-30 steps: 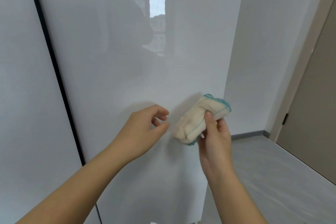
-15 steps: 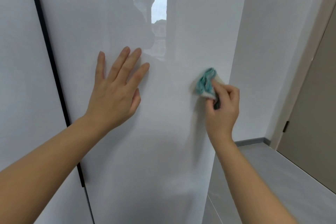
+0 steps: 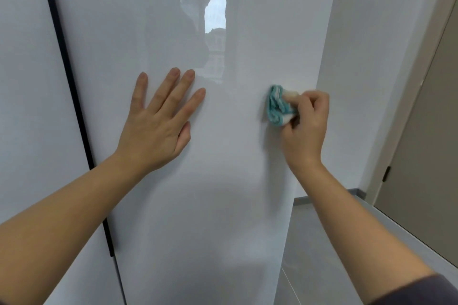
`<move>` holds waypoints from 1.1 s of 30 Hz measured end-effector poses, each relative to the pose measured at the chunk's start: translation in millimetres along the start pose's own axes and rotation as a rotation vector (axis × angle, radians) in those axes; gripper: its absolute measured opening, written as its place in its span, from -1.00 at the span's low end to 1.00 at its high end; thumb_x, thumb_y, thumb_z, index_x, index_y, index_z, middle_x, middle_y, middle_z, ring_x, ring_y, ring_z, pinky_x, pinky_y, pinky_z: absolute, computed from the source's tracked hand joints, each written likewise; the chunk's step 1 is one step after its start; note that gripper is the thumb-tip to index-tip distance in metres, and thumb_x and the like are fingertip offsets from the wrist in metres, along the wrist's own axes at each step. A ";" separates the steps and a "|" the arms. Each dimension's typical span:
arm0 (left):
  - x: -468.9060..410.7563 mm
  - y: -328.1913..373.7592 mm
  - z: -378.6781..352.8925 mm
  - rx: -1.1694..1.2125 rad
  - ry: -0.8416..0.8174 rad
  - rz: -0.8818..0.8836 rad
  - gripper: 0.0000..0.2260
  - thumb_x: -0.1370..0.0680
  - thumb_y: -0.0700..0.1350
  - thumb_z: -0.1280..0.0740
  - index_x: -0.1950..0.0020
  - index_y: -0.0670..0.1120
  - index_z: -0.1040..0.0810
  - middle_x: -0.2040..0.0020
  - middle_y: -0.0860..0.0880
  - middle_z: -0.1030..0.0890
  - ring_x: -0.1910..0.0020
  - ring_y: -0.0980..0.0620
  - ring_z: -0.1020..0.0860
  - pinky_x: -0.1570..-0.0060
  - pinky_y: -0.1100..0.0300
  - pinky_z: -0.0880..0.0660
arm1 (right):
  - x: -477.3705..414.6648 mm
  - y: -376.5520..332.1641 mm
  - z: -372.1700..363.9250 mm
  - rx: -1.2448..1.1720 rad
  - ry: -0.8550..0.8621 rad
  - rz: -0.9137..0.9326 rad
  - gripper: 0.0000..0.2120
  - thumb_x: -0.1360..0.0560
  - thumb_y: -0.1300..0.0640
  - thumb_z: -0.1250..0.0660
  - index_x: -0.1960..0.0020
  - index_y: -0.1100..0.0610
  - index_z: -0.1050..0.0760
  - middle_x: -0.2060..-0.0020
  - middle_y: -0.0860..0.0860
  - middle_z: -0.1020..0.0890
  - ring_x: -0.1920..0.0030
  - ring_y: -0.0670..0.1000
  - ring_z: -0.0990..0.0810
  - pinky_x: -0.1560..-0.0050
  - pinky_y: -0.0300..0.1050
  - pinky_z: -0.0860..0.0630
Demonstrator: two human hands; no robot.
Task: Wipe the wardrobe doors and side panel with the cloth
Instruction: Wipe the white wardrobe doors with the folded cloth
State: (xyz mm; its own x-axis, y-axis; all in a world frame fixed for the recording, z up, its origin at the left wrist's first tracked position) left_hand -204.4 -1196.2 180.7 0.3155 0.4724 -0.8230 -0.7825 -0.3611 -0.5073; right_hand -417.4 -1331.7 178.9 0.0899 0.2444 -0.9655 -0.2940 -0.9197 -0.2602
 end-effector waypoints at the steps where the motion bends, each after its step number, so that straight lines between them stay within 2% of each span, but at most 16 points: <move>1: -0.4 -0.4 0.5 0.008 0.002 0.000 -0.49 -0.60 -0.07 -0.07 -0.57 -0.06 -0.15 -0.57 -0.14 -0.11 -0.55 -0.14 -0.07 -0.45 -0.28 0.05 | -8.6 -3.3 -1.1 0.008 0.024 -0.012 -0.68 -0.31 0.42 -0.20 0.01 0.18 -0.52 0.02 -0.05 -0.33 0.07 0.12 -0.44 0.24 0.05 -0.47; 3: -1.7 -1.8 3.9 0.025 0.010 -0.002 -0.50 -0.60 -0.07 -0.08 -0.56 -0.06 -0.18 -0.57 -0.14 -0.13 -0.55 -0.13 -0.09 -0.45 -0.27 0.02 | 2.2 -9.5 -5.5 0.025 0.009 -0.042 -0.70 -0.29 0.38 -0.21 0.06 0.11 -0.48 0.05 -0.03 -0.35 0.12 0.10 -0.45 0.28 0.01 -0.46; 6: -1.8 -4.7 13.9 0.079 0.028 0.007 -0.54 -0.57 -0.08 -0.13 -0.48 -0.11 -0.32 -0.54 -0.16 -0.23 -0.52 -0.14 -0.19 -0.41 -0.25 -0.07 | 81.2 -17.3 -20.8 0.103 -0.200 -0.005 -0.69 -0.28 0.32 -0.32 0.08 0.01 -0.40 0.10 -0.04 -0.36 0.19 0.04 -0.43 0.39 -0.10 -0.40; 9: 6.1 -12.1 24.0 0.076 0.048 0.022 -0.60 -0.53 -0.13 -0.17 -0.36 -0.17 -0.42 -0.51 -0.18 -0.29 -0.49 -0.16 -0.25 -0.40 -0.27 -0.09 | 159.2 -22.3 -35.7 0.151 -0.431 0.139 -0.64 -0.24 0.35 -0.46 0.11 0.05 -0.41 0.17 -0.05 -0.36 0.21 -0.01 -0.36 0.48 -0.19 -0.28; 11: 19.1 -21.7 27.2 0.020 0.042 0.014 -0.62 -0.51 -0.17 -0.17 -0.32 -0.18 -0.44 -0.51 -0.18 -0.28 -0.51 -0.16 -0.21 -0.42 -0.33 0.01 | 171.0 -26.8 -39.8 0.147 -0.488 0.206 -0.66 -0.20 0.39 -0.46 0.15 0.10 -0.44 0.19 -0.03 -0.38 0.21 0.00 -0.35 0.48 -0.21 -0.26; 13: 32.5 -35.2 28.8 -0.029 0.025 0.038 -0.63 -0.51 -0.19 -0.15 -0.30 -0.20 -0.45 -0.52 -0.18 -0.25 -0.53 -0.16 -0.16 -0.41 -0.35 0.12 | 150.7 -35.0 -38.5 0.136 -0.436 0.221 -0.70 -0.18 0.42 -0.40 0.17 0.14 -0.47 0.17 -0.04 -0.41 0.19 0.02 -0.37 0.47 -0.20 -0.28; 16: 48.5 -60.2 33.5 -0.063 0.007 0.135 -0.59 -0.52 -0.18 -0.13 -0.37 -0.21 -0.38 -0.56 -0.19 -0.14 -0.56 -0.15 -0.04 -0.43 -0.29 0.23 | 86.8 -60.1 -42.0 0.110 -0.252 0.152 -0.85 -0.27 0.33 -0.27 0.18 0.20 -0.52 0.15 -0.02 -0.44 0.16 0.03 -0.41 0.46 -0.16 -0.33; 20: 61.0 -87.5 33.8 0.027 0.007 0.286 -0.43 -0.48 -0.17 -0.16 -0.50 -0.22 -0.19 -0.56 -0.29 -0.01 -0.56 -0.20 0.07 -0.47 -0.21 0.19 | 32.6 -93.5 -56.9 0.061 -0.076 0.080 -0.84 -0.24 0.38 -0.26 0.20 0.24 -0.52 0.19 0.08 -0.49 0.20 0.07 -0.44 0.48 -0.09 -0.36; 22: 68.1 -97.3 30.1 0.077 0.007 0.351 -0.38 -0.47 -0.21 -0.15 -0.54 -0.21 -0.12 -0.54 -0.36 -0.01 -0.54 -0.28 0.05 -0.49 -0.17 0.18 | 53.0 -103.9 -66.7 0.066 -0.121 0.161 -0.87 -0.24 0.37 -0.28 0.24 0.21 -0.49 0.23 0.09 -0.49 0.23 0.08 -0.43 0.45 -0.09 -0.32; 24: 71.5 -99.5 25.8 0.089 0.014 0.359 -0.36 -0.47 -0.22 -0.12 -0.56 -0.21 -0.06 -0.53 -0.38 -0.03 -0.53 -0.33 0.03 -0.49 -0.18 0.18 | 102.9 -107.6 -74.4 0.088 -0.216 0.320 -0.87 -0.29 0.38 -0.31 0.29 0.18 -0.47 0.28 0.08 -0.51 0.27 0.08 -0.40 0.44 -0.08 -0.30; 27: 72.1 -100.3 21.6 0.094 0.019 0.336 -0.35 -0.47 -0.22 -0.10 -0.56 -0.22 -0.03 -0.53 -0.35 -0.04 -0.52 -0.33 0.01 -0.48 -0.19 0.18 | 183.1 -106.1 -83.3 0.085 -0.419 0.601 -0.74 -0.50 0.36 -0.23 0.33 0.14 -0.44 0.33 0.06 -0.50 0.33 0.07 -0.35 0.45 -0.02 -0.33; 29: 73.0 -100.9 21.7 0.093 0.028 0.331 -0.35 -0.47 -0.21 -0.10 -0.56 -0.25 -0.04 -0.53 -0.35 -0.05 -0.52 -0.34 0.00 -0.48 -0.19 0.17 | 204.9 -107.7 -85.0 0.074 -0.512 0.731 -0.70 -0.56 0.34 -0.20 0.32 0.13 -0.42 0.33 0.06 -0.49 0.33 0.06 -0.33 0.43 -0.02 -0.34; 31: 73.2 -100.7 22.3 0.098 0.038 0.329 -0.36 -0.47 -0.22 -0.10 -0.55 -0.27 -0.05 -0.52 -0.36 -0.07 -0.52 -0.34 -0.01 -0.48 -0.18 0.18 | 191.1 -114.9 -86.6 0.077 -0.514 0.764 -0.68 -0.58 0.34 -0.16 0.32 0.13 -0.44 0.33 0.07 -0.50 0.32 0.06 -0.34 0.42 -0.04 -0.31; 33: 73.9 -100.4 21.7 0.115 0.043 0.334 -0.36 -0.46 -0.23 -0.10 -0.54 -0.30 -0.03 -0.52 -0.37 -0.08 -0.52 -0.34 -0.02 -0.49 -0.16 0.18 | 151.0 -128.3 -85.8 0.081 -0.391 0.699 -0.67 -0.55 0.35 -0.15 0.33 0.14 -0.48 0.34 0.07 -0.52 0.33 0.07 -0.36 0.43 -0.05 -0.29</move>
State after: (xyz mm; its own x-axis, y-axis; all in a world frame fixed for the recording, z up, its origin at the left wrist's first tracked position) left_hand -114.2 -1107.6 176.4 0.0523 0.3081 -0.9499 -0.9009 -0.3958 -0.1779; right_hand -284.5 -1203.2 67.5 -0.4756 -0.2763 -0.8351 -0.2282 -0.8781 0.4205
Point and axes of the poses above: each hand's wrist, its own x-axis away from the middle knuckle, its own z-axis out of the back of the hand, y = z × x, the point moved 7 cm from there along -x, towards the middle knuckle
